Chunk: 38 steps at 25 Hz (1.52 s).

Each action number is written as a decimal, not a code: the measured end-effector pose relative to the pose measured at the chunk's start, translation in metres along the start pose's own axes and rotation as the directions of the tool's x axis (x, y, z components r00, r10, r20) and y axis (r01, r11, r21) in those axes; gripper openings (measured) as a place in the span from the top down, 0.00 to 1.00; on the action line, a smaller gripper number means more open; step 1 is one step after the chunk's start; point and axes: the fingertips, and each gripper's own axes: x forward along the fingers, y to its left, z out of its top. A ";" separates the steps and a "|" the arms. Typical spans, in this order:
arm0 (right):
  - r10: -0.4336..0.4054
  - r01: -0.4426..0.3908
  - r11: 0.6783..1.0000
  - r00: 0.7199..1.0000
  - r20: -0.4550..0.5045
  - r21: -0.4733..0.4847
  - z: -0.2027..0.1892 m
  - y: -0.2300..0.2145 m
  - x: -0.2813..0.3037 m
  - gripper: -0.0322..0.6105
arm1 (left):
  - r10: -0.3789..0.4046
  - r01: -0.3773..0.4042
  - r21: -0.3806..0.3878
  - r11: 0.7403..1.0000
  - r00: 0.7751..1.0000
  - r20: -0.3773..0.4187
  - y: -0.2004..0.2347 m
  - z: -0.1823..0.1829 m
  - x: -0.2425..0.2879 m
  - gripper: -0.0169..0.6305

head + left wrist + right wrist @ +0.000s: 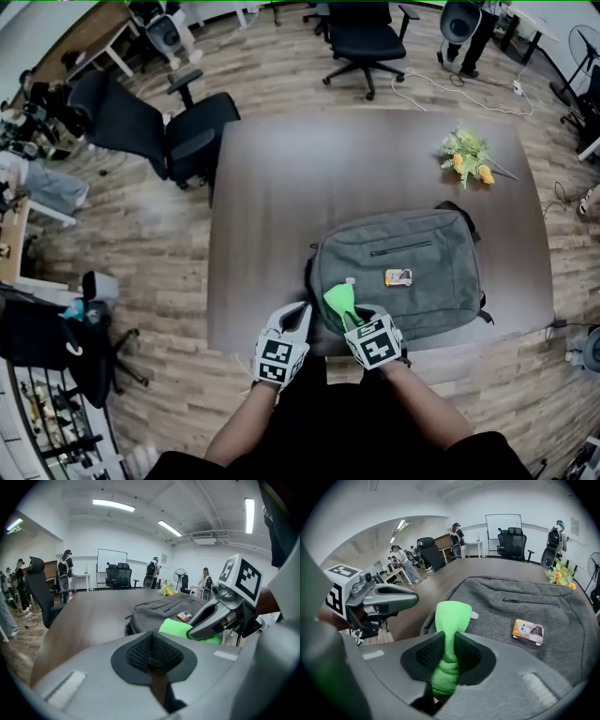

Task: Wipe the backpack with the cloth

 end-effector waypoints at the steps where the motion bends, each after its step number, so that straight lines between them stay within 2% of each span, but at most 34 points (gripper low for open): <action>1: -0.013 0.013 1.000 1.000 -0.003 0.004 -0.002 -0.005 -0.003 0.84 | 0.001 -0.001 0.001 1.000 1.000 0.004 -0.001 0.001 0.001 0.95; 7: -0.128 0.129 0.991 0.991 -0.026 0.043 -0.015 -0.045 -0.029 0.84 | -0.037 0.037 0.047 0.998 0.999 0.014 -0.018 0.006 0.020 0.95; 17: -0.291 0.292 0.953 0.956 -0.028 0.076 -0.035 -0.112 -0.070 0.84 | -0.056 0.052 0.095 0.994 0.998 0.039 -0.037 0.025 0.038 0.95; 24: -0.410 0.411 0.906 0.912 -0.027 0.099 -0.042 -0.165 -0.105 0.84 | -0.066 0.059 0.124 0.991 0.996 0.054 -0.048 0.037 0.050 0.95; 29: -0.489 0.491 0.870 0.871 -0.040 0.040 -0.042 -0.198 -0.129 0.84 | -0.082 0.075 0.139 0.987 0.996 0.043 -0.055 0.039 0.058 0.95; 38: -0.571 0.573 0.813 0.819 -0.055 0.105 -0.059 -0.240 -0.163 0.84 | -0.120 0.110 0.169 0.979 0.992 0.046 -0.071 0.049 0.068 0.95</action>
